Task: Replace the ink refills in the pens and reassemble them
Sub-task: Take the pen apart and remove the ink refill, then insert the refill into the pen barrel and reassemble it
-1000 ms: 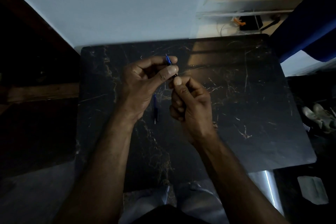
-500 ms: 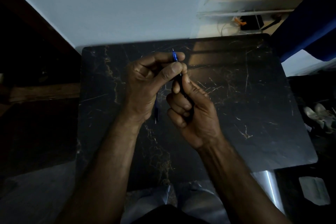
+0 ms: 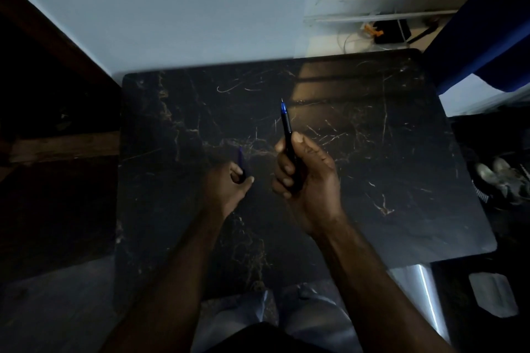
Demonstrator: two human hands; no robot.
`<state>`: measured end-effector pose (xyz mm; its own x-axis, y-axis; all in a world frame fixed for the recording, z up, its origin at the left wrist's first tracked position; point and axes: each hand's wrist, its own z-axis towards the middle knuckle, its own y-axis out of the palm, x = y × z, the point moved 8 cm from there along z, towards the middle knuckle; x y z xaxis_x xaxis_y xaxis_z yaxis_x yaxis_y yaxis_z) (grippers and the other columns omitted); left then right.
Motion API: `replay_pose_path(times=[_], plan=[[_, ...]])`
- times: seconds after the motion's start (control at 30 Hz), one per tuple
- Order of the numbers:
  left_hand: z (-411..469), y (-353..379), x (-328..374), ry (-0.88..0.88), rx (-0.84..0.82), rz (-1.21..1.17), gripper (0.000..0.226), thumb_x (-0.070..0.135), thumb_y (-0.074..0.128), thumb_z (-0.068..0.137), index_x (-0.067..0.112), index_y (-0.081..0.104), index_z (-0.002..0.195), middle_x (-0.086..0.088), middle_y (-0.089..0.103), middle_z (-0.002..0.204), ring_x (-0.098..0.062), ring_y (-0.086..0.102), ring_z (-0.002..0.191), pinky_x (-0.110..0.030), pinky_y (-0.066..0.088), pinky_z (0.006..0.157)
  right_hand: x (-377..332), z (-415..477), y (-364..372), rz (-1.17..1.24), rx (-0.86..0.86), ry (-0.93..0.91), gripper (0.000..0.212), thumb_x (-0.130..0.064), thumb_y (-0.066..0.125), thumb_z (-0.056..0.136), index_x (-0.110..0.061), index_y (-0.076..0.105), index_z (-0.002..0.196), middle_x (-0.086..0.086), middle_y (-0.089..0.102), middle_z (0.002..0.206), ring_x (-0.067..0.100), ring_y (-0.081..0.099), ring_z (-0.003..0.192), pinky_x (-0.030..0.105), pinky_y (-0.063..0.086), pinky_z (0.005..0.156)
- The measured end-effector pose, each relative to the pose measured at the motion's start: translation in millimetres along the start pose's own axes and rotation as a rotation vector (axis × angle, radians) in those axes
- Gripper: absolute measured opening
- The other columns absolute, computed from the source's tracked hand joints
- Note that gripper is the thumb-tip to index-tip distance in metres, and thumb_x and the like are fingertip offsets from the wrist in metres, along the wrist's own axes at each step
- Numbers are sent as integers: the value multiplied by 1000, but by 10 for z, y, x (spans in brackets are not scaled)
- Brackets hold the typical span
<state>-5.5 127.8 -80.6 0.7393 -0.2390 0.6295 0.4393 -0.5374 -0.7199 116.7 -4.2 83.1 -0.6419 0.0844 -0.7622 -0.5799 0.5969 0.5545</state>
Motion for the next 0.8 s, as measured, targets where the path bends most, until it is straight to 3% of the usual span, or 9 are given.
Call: replay_pose_path(times=[0.07,0.17,0.3,0.37,0.4,0.43,0.5,0.67,0.8], plan=[[-8,82,-46,-15,15,55,30,38,92,84,24,67,93,14,65,77,1,59,67,-13,33,55,20,1,-36,-6,-2,-6,29,-33,53,106,-12,68,92,-2,38,66,8,36,52,24,30,47],[1,123,-47,-37,33,110,28,38,90,86,24,67,94,13,63,79,5,52,65,-14,31,54,44,8,-90,-16,-4,-13,31,-34,54,107,-13,71,92,-3,39,66,8,37,53,24,34,47],[-35,-6,94,-1,83,55,18,34,86,91,24,72,94,17,63,75,4,64,69,-7,34,54,37,0,-173,-118,15,-56,28,-35,61,105,-13,78,101,-1,45,67,10,40,54,26,35,49],[-64,-233,218,12,143,-208,16,25,86,92,26,72,86,16,66,68,6,66,62,-6,45,60,-15,-13,-223,-185,43,-106,23,-31,65,103,-14,79,110,0,52,68,10,44,54,28,35,50],[-76,-340,283,-1,112,-418,15,21,85,94,28,74,86,11,72,69,4,68,63,-14,51,63,-51,-23,-243,-218,61,-133,21,-29,67,102,-17,80,113,0,55,68,11,45,53,28,34,50],[-100,-471,398,13,62,-605,14,21,83,96,31,76,91,8,77,76,1,71,65,-21,56,62,-90,-32,-250,-243,73,-163,20,-28,68,101,-21,80,116,0,58,68,11,46,53,28,35,50],[-158,-814,708,120,13,-832,12,26,80,96,37,80,101,7,82,91,-2,73,73,-21,58,59,-173,-41,-209,-261,69,-227,20,-24,68,103,-26,81,118,-2,60,68,12,46,52,29,35,50],[-201,-1447,1421,304,-49,-1176,14,21,76,92,24,83,104,5,78,94,-4,67,73,-21,55,54,-391,-52,4,-223,57,-379,22,-11,66,104,-13,78,122,0,56,66,14,43,50,28,35,47],[-246,-1644,1766,376,-108,-1221,14,22,70,98,19,81,105,8,71,84,-6,68,74,-21,55,54,-554,-69,153,-231,11,-468,23,-15,68,103,-13,77,124,2,55,70,14,44,51,27,37,49]])
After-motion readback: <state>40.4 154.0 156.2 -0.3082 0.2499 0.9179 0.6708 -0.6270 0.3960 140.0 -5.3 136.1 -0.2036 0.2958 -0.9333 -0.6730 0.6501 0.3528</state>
